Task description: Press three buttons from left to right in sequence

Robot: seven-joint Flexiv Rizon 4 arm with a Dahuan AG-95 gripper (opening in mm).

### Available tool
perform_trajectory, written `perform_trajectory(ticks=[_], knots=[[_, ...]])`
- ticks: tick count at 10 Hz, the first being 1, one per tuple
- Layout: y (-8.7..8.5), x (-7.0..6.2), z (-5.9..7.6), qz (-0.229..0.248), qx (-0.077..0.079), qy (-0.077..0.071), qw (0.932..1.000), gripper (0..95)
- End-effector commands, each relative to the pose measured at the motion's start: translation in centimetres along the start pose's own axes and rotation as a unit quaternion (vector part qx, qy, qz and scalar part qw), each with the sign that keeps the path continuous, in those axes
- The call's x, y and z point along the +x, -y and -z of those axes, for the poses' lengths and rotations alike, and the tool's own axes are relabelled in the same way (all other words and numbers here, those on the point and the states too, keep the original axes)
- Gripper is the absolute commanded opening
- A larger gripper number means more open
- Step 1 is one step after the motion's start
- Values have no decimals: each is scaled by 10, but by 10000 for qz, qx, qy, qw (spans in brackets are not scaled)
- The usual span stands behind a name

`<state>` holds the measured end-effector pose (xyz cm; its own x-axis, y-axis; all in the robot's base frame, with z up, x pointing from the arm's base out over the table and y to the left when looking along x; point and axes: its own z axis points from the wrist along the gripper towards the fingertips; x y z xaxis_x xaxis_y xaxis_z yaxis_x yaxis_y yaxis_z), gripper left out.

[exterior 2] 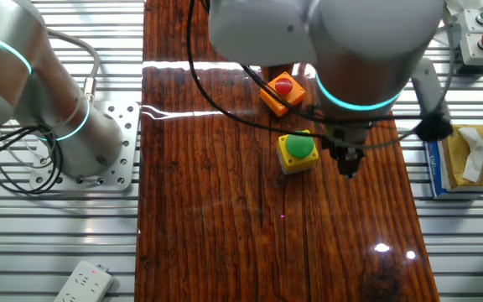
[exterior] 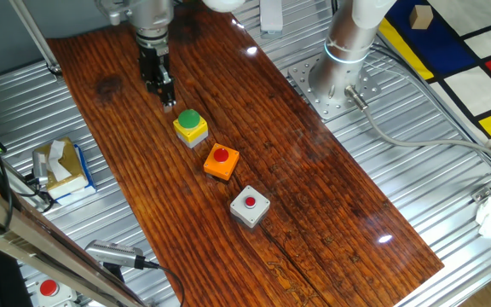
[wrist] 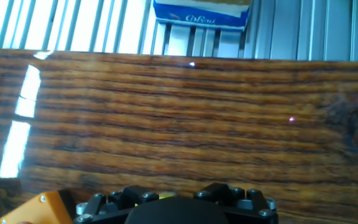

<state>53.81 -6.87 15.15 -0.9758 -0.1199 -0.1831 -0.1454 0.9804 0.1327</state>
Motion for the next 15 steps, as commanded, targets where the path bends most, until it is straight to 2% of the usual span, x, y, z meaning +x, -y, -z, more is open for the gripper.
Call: perform_trajectory(ticks=[1, 3, 5, 6, 7, 8, 9, 10, 13, 15], knots=[[-5, 0, -7, -129, -111, -74, 9998, 760], [-14, 3, -16, -276, -234, -29, 9993, 760], [-18, 8, -20, -254, -184, -43, 9995, 760], [-18, 10, -21, -254, -164, -104, 9995, 760], [-18, 13, -22, -272, -100, -302, 9991, 760], [-18, 14, -22, -272, -71, -410, 9988, 760], [-18, 16, -22, -255, 25, -605, 9978, 760], [-18, 17, -22, -226, 104, -721, 9971, 760], [-17, 23, -24, -79, 253, -858, 9960, 760], [-17, 29, -25, -33, 214, -845, 9962, 760]])
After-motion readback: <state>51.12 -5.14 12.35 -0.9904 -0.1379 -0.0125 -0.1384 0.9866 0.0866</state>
